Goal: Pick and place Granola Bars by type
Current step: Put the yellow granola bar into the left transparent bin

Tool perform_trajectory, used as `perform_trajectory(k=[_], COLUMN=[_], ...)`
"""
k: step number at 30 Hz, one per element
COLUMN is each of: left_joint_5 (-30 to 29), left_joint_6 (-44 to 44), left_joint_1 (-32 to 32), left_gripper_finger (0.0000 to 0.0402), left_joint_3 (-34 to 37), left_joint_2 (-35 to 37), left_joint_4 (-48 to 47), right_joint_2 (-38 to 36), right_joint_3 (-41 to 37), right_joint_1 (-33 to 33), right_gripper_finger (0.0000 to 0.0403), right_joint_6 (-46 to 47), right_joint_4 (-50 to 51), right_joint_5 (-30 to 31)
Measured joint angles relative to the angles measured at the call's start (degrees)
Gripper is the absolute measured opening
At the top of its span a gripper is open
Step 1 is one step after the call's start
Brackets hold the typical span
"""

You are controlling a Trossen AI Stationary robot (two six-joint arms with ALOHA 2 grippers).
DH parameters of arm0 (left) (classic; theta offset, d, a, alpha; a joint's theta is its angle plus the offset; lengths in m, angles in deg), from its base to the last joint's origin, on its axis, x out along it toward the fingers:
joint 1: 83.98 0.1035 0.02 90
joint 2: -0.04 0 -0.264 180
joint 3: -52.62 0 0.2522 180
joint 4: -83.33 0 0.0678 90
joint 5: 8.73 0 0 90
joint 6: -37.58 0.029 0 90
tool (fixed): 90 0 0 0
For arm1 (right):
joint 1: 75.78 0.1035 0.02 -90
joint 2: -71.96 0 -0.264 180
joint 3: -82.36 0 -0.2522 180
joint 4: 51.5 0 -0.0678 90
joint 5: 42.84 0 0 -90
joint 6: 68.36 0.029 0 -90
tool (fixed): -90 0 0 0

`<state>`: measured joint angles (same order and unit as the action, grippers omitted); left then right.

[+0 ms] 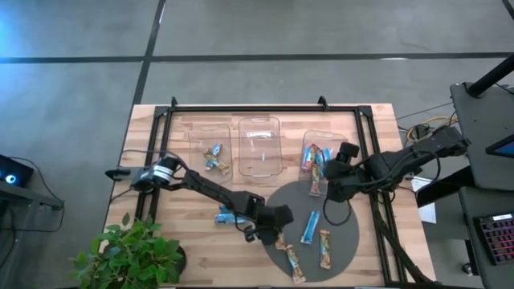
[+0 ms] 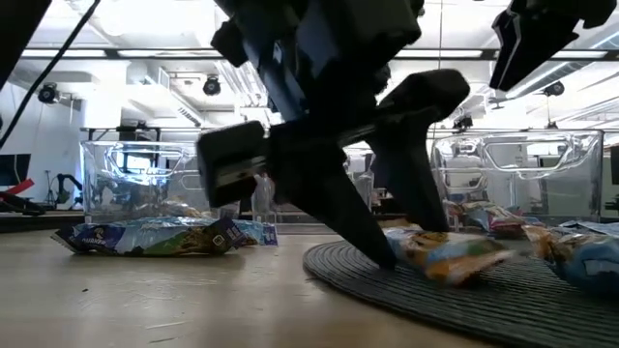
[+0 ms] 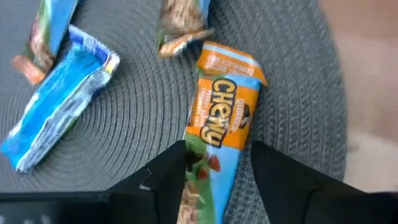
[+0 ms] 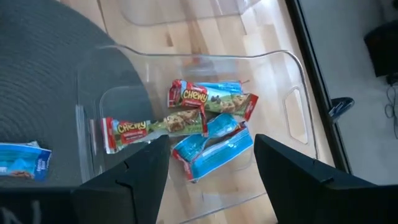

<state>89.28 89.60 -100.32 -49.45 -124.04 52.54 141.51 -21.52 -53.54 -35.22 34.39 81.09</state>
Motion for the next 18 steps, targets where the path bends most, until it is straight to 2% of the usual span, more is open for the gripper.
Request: perform_trajectory(k=[12, 18], left_joint_5=[-0.09, 2.47], left_joint_6=[-1.86, -2.15], left_joint_1=[3.51, 5.27], left_gripper_finger=[0.0165, 0.0165], left_joint_3=[-4.22, -4.62], left_joint_2=[-0.61, -0.45], left_joint_4=[-0.79, -2.13], right_joint_2=[-0.34, -0.34], right_joint_3=[-0.34, -0.34], right_joint_1=[0.02, 0.02], right_gripper_finger=[0.0226, 0.0226], right_joint_6=[3.86, 4.20], right_joint_4=[-0.51, -0.70], right_joint_5=[-1.21, -1.26])
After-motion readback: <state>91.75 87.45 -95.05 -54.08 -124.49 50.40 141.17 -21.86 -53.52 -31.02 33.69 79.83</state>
